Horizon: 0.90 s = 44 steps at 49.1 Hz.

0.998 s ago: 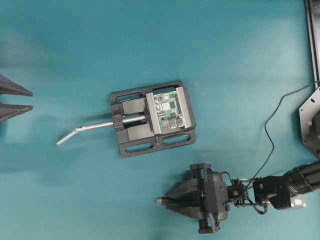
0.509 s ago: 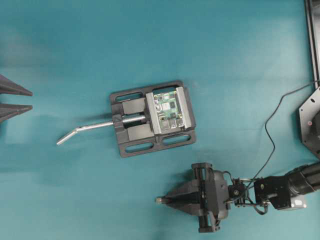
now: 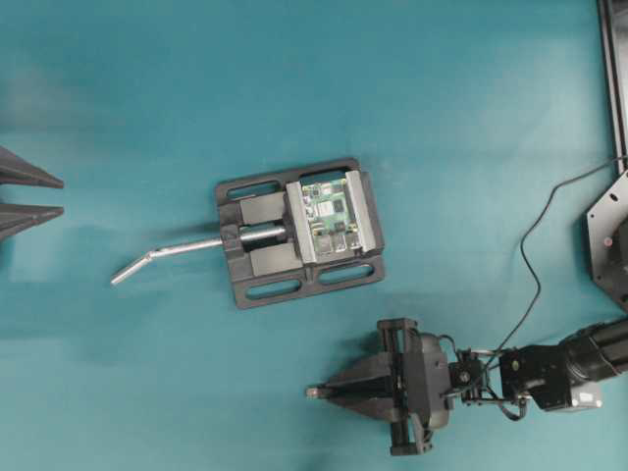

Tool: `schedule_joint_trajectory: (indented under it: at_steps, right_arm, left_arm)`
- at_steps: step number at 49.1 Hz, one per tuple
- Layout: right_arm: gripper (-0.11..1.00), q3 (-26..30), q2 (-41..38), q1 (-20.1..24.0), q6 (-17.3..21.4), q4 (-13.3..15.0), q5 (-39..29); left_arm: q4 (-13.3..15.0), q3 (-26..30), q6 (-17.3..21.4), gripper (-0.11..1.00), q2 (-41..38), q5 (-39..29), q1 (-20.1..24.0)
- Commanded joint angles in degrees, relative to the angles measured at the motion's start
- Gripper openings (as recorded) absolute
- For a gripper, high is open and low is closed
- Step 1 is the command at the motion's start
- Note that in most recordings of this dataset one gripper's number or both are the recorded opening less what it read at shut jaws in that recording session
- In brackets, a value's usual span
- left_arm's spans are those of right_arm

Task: Insert the USB into the fixed PCB.
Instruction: 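Close the right gripper on the black USB cable behind the plug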

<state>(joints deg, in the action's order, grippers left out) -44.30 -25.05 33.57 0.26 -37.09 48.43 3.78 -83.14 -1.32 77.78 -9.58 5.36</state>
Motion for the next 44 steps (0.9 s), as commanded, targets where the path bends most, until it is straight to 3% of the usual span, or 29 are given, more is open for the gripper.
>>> schedule_joint_trajectory:
  at_steps: [1,31,36,44]
  right_arm:
    - [0.21,-0.2,0.7,-0.6,-0.1,-0.5,-0.1]
    - [0.21,-0.2,4.7,-0.1,-0.3,-1.1,5.3]
    - [0.21,0.1,5.4,0.7,-0.4,-4.5,6.2]
    - [0.21,0.4,5.5,3.6,-2.9,-16.4,10.6]
  left_arm:
    - [-0.2,1.0,-0.3,0.53,-0.4,0.3,-0.2]
    - [-0.2,0.9,-0.3,0.53,-0.4,0.3,-0.2]
    - [-0.2,0.9,-0.3,0.53,-0.4,0.3,-0.1]
    - [-0.2,1.0,-0.3,0.53,-0.4,0.3,-0.2]
